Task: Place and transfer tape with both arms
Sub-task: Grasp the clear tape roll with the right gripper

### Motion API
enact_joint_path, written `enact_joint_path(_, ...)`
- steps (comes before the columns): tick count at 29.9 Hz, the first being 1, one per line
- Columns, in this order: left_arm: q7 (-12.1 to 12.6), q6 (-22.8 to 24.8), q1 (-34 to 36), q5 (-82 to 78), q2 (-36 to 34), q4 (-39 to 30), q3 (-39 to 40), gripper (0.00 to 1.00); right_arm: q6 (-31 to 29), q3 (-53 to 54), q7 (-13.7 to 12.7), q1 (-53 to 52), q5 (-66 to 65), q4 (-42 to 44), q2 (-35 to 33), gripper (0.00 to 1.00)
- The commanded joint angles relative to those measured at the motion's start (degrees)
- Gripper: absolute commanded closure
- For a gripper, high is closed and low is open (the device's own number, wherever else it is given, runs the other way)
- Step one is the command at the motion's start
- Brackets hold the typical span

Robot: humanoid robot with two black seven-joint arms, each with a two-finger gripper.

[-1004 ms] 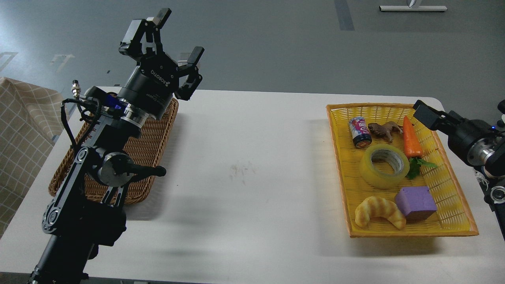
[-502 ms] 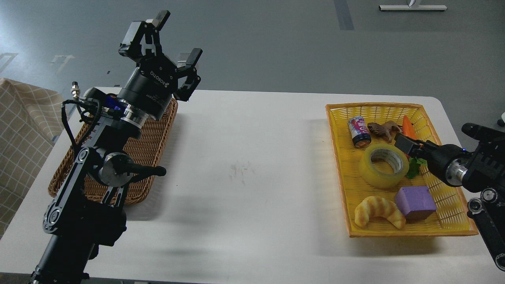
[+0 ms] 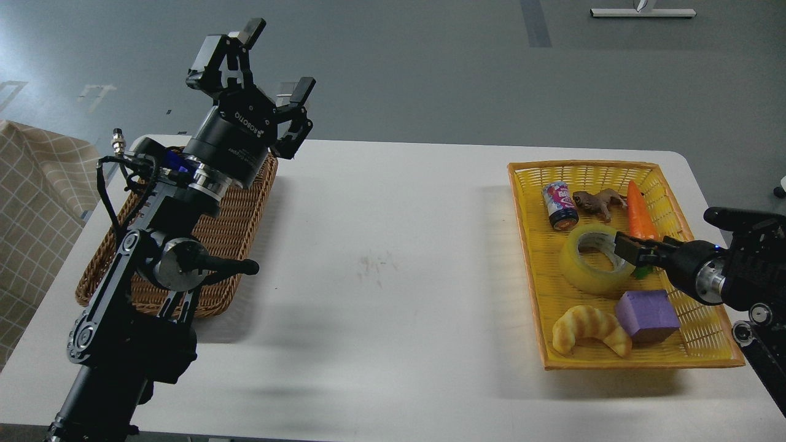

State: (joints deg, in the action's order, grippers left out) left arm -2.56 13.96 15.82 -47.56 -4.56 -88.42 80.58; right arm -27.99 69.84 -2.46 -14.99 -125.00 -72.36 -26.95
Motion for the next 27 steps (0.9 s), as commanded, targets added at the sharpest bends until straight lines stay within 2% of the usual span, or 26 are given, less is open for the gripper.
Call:
enact_joint_path(1, -0.6, 0.0, -0.4, 0.0, 0.0, 0.0, 0.0, 0.01, 0.0, -0.9, 0.1, -0.5, 0.0, 0.4, -0.2, 0.17)
enact_joint_path(22, -0.6, 0.0, -0.6, 0.0, 0.0, 0.0, -0.2, 0.01, 0.0, -5.2, 0.2, -2.8, 0.0, 2.5, -0.3, 0.16)
enact_joint_path(27, -0.6, 0.0, -0.6, 0.0, 0.0, 0.1, -0.5, 0.01, 0.0, -5.1, 0.2, -2.9, 0.0, 4.0, -0.1, 0.22)
